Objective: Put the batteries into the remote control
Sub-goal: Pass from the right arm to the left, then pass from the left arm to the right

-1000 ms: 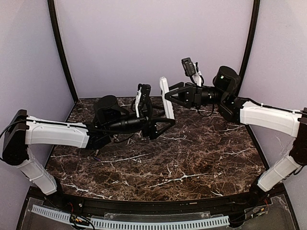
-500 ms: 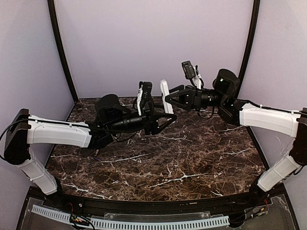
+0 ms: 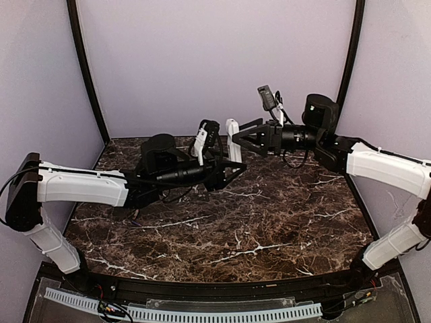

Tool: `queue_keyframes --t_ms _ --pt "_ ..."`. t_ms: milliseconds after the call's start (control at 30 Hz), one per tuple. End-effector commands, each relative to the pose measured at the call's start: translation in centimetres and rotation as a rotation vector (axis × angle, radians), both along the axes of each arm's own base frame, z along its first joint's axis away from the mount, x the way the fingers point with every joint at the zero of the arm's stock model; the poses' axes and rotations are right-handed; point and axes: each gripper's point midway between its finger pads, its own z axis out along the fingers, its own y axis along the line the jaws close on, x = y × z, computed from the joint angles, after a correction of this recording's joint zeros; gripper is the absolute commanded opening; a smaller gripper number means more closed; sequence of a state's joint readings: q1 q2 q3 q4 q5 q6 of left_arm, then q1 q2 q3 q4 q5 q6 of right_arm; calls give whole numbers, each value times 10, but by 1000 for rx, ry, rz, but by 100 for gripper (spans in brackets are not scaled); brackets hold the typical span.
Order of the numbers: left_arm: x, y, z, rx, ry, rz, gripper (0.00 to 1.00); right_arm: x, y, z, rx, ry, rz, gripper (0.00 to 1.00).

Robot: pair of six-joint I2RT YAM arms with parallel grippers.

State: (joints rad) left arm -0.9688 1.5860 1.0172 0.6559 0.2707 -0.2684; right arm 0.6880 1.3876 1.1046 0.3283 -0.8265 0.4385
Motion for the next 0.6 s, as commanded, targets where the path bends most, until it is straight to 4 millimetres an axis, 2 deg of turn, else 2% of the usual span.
queue_keyframes --t_ms 0,67,167,433,567 --pt "24 16 -3 140 -40 158 40 29 -11 -8 -122 11 -221 81" --pt "34 20 -10 199 -37 217 37 44 -15 -18 -175 26 -304 77" --pt "48 26 -20 260 -34 296 35 52 -16 -35 -239 68 -336 72" --pt "56 25 -38 354 -17 324 31 61 -6 -49 -285 96 -339 69" --pt "58 22 -39 375 -22 331 31 64 0 -51 -292 95 -339 67"
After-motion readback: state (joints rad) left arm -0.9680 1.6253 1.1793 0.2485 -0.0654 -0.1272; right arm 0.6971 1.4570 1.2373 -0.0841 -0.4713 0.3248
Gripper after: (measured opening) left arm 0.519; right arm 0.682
